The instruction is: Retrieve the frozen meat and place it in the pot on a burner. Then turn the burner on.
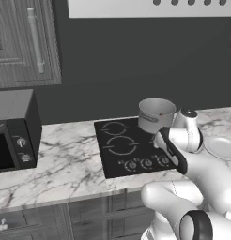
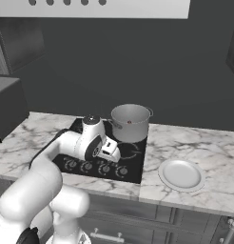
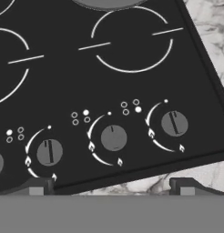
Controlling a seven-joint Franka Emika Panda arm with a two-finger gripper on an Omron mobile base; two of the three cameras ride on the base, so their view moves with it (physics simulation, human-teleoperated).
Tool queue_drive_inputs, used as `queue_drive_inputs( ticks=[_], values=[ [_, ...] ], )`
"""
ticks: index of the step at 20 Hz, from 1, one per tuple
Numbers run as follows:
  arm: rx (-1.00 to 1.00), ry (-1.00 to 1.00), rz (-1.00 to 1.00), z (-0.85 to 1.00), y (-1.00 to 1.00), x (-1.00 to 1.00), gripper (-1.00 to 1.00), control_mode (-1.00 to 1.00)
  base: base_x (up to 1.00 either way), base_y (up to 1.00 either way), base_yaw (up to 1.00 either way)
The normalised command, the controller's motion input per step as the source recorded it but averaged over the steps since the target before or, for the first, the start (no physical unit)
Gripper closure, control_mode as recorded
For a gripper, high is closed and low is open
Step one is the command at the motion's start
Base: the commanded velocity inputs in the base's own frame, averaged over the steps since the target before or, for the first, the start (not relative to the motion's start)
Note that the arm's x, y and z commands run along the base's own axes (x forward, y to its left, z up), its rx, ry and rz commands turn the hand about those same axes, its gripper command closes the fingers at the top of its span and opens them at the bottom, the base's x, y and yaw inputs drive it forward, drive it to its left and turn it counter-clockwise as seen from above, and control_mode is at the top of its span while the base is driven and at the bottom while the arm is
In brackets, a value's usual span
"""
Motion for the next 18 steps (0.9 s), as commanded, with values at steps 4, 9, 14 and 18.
queue_drive_inputs(
  ticks=[4,9,14,18],
  values=[
    [0.00,0.01,0.03,-0.20,0.00,0.00,-1.00,-1.00,0.00,0.00,0.00],
    [-0.01,0.00,0.05,-0.24,0.00,0.00,-1.00,-1.00,0.00,0.00,0.00],
    [-0.03,0.00,0.08,-0.19,0.00,0.06,-1.00,-1.00,0.00,0.00,0.00],
    [-0.02,0.00,0.08,-0.05,0.00,0.16,-1.00,-1.00,0.00,0.00,0.00]
  ],
)
